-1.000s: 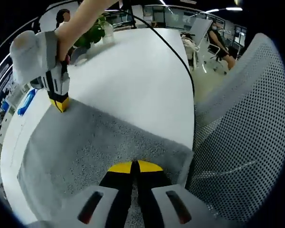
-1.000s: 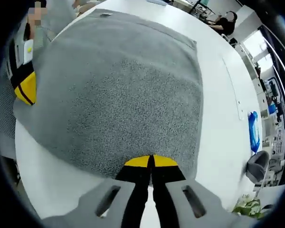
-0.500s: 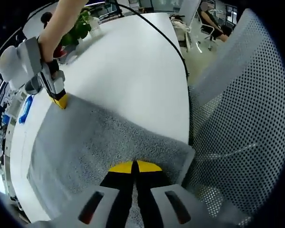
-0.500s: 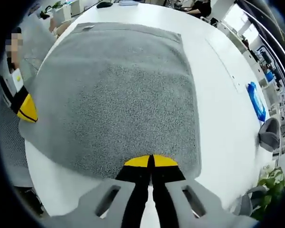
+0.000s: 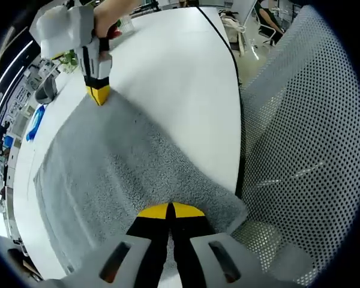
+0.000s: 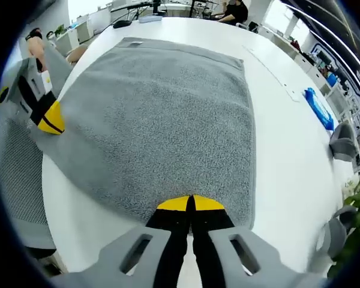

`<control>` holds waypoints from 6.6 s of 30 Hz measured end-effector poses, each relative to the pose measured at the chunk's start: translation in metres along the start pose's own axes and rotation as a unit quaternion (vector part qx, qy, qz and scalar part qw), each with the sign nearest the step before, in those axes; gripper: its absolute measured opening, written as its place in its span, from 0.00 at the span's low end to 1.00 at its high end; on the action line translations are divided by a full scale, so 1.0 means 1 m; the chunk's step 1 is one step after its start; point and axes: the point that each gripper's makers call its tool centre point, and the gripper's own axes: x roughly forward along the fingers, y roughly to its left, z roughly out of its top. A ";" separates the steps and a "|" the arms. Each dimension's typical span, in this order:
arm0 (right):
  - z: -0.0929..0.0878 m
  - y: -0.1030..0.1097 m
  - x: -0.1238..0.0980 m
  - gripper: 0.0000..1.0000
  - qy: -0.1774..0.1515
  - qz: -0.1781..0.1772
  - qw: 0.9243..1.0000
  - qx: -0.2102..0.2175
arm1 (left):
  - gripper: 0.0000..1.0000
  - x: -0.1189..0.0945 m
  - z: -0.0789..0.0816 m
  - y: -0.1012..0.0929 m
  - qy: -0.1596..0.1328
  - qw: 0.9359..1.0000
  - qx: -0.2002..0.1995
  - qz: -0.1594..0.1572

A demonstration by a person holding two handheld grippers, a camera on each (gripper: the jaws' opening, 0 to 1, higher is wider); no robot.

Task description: Fold the towel on the table until its edges align and the towel forms a compact rectangular stack.

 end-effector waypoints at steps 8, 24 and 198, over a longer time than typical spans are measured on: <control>-0.010 0.028 -0.011 0.00 -0.020 -0.005 1.000 -0.011 | 0.01 -0.006 -0.022 0.007 0.016 1.000 -0.015 -0.010; -0.018 0.067 -0.021 0.00 -0.057 0.000 0.998 0.033 | 0.01 -0.016 -0.050 0.021 0.009 0.999 -0.045 0.000; -0.006 0.046 -0.195 0.00 -0.197 -0.172 0.948 0.184 | 0.02 -0.177 -0.045 0.117 -0.106 0.963 -0.133 0.208</control>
